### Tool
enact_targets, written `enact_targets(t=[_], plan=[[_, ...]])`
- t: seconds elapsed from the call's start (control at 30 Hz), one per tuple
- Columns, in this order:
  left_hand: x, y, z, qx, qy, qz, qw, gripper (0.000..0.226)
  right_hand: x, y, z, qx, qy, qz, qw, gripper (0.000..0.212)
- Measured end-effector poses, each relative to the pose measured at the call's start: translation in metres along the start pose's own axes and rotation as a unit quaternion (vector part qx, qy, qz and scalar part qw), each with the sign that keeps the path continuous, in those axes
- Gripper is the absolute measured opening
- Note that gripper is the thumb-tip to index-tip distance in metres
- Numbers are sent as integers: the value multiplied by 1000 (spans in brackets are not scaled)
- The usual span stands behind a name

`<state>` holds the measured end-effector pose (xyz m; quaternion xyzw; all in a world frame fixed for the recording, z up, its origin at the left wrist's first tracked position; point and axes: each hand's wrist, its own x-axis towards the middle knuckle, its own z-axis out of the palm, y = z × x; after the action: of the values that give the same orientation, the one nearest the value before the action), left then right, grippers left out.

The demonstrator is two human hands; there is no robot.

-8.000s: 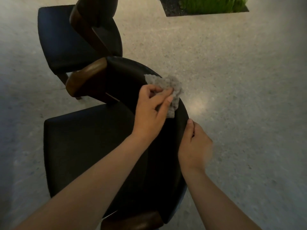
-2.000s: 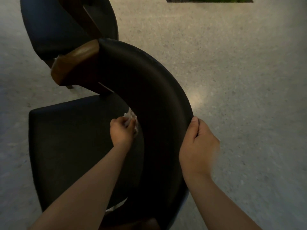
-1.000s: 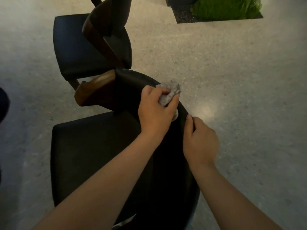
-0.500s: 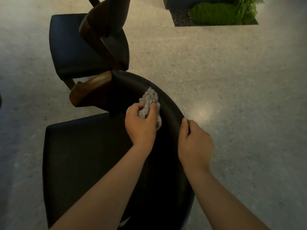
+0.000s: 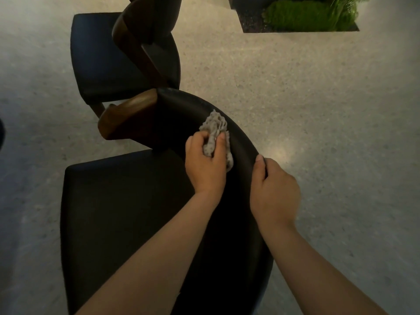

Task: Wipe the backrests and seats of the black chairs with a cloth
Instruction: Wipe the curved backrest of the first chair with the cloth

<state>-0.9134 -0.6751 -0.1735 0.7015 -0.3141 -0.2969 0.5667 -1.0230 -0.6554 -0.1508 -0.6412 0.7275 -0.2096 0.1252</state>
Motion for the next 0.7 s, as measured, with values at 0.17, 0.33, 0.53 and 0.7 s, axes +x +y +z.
enact_targets(t=[0.17,0.33,0.53,0.7], plan=[[-1,-27,2,-21,40,-30,999,8,0,0,-1,17,1,-2,1000,40],[-4,-60,-4,-9,53,-68,996,11,0,-1,-2,20,-1,-4,1000,42],[-6,-77,-24,20,2,-79,997,7,-1,-1,-2,21,-10,-2,1000,44],[-14,-77,-25,13,-19,-40,999,2,-1,-1,-1,22,-5,-3,1000,46]])
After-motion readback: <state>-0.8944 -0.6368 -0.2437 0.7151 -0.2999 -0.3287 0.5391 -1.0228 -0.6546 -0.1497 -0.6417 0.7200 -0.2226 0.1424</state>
